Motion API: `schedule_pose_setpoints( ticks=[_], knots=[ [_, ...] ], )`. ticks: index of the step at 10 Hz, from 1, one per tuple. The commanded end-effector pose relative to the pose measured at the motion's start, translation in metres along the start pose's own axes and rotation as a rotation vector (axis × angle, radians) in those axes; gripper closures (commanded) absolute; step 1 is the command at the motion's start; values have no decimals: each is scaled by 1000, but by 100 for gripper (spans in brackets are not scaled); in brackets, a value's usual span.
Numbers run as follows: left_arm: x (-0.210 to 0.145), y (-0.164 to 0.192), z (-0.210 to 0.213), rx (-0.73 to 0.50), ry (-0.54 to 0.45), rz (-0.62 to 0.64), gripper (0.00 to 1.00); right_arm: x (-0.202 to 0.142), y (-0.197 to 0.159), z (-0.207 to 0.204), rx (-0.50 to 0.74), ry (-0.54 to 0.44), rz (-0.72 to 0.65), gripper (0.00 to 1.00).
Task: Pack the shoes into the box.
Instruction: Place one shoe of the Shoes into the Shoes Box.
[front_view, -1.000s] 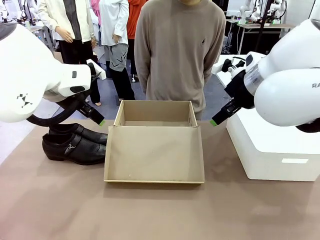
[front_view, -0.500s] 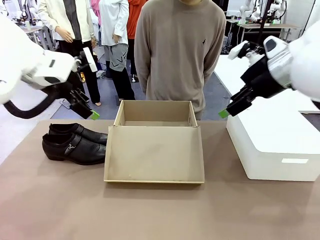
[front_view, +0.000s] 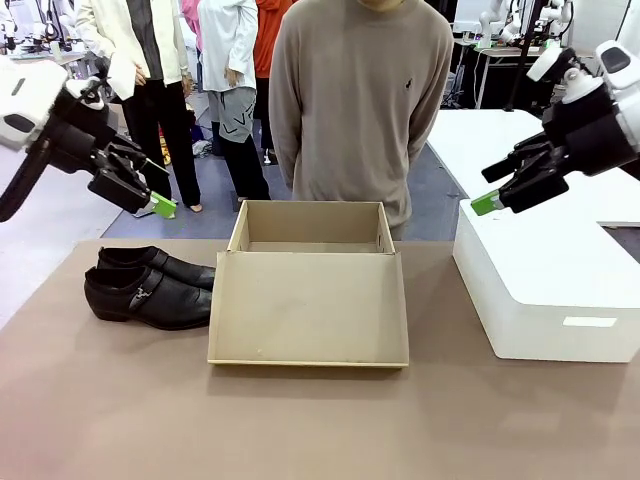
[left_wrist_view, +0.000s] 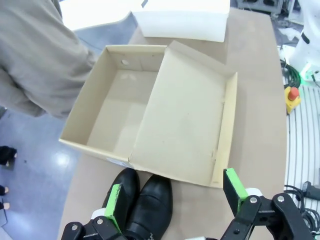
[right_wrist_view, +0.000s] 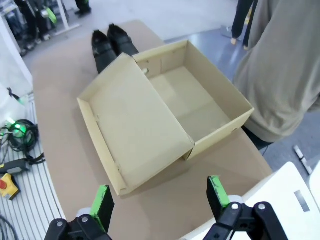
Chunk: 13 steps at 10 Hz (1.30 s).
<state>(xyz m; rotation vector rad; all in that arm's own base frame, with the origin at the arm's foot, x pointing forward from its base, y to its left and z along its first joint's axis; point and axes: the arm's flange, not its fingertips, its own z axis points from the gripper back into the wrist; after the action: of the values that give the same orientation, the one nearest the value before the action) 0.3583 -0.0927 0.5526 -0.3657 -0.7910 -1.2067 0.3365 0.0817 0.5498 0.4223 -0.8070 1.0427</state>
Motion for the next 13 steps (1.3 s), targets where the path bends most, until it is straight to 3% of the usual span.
schedule_pose_setpoints(
  ticks=[1, 3, 5, 6, 7, 13],
  knots=[
    [-5, 1, 4, 8, -17, -3, 0, -12, 3, 2, 40, -78, 19, 0],
    [-11, 0, 6, 28, -26, -7, 0, -12, 4, 10, 66, -99, 20, 0],
    [-11, 6, 9, 25, -49, 83, 0, -13, 6, 11, 76, -77, -2, 0],
    [-8, 4, 9, 36, -13, 27, 0, -14, 5, 9, 87, -60, -23, 0],
    [-8, 4, 9, 36, -13, 27, 0, -2, 4, 13, 56, -67, -19, 0],
    [-8, 4, 9, 36, -13, 27, 0, -2, 4, 13, 56, -67, -19, 0]
  ],
)
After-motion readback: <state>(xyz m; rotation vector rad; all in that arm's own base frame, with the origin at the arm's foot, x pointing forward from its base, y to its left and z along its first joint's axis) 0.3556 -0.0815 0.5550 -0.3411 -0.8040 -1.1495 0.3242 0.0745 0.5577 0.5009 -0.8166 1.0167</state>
